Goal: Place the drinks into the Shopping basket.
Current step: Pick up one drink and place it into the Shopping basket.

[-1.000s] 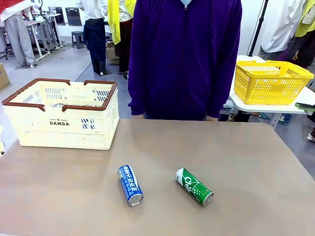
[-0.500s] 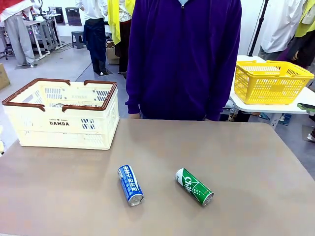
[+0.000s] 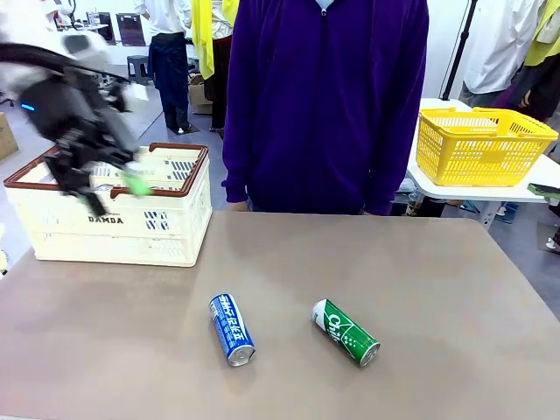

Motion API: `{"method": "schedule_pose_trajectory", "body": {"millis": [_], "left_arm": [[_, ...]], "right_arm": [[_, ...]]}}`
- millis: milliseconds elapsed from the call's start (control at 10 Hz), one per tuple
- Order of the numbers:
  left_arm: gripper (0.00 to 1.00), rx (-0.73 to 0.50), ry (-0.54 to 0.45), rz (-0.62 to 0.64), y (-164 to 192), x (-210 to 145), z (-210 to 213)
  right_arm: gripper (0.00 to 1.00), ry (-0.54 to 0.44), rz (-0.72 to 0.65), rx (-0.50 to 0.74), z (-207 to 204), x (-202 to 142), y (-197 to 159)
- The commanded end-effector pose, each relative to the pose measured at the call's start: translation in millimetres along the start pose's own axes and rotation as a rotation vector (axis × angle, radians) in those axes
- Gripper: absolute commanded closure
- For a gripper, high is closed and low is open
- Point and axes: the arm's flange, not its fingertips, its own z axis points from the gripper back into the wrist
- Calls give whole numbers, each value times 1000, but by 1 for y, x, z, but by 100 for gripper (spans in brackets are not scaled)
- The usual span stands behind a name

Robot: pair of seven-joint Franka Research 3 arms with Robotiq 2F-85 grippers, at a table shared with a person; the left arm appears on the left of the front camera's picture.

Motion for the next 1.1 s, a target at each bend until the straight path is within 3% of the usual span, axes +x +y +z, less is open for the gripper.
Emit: {"method": "schedule_pose_trajectory", "body": {"millis": [0,300,500,600,800,900,1000], "left_arm": [[0,138,-244,135,-22,-4,-63],[0,352,-442,103,-61,-19,-165],[0,413,-419,110,-79,-4,-224],[0,409,-330,124,-84,7,-244],[0,402,-302,223,-76,29,-257],[0,417,-360,105,-85,-9,-255],[0,417,-360,105,-85,-9,-255]], "right_arm": [[0,11,-15,-10,3,-2,4],[0,11,-15,-10,3,-2,4],[0,11,-15,-10,3,-2,4],[0,11,-15,-10,3,-2,4],[0,11,-15,-10,3,-2,4],[0,11,-15,-10,3,-2,4],[0,11,-15,-10,3,-2,4]]}}
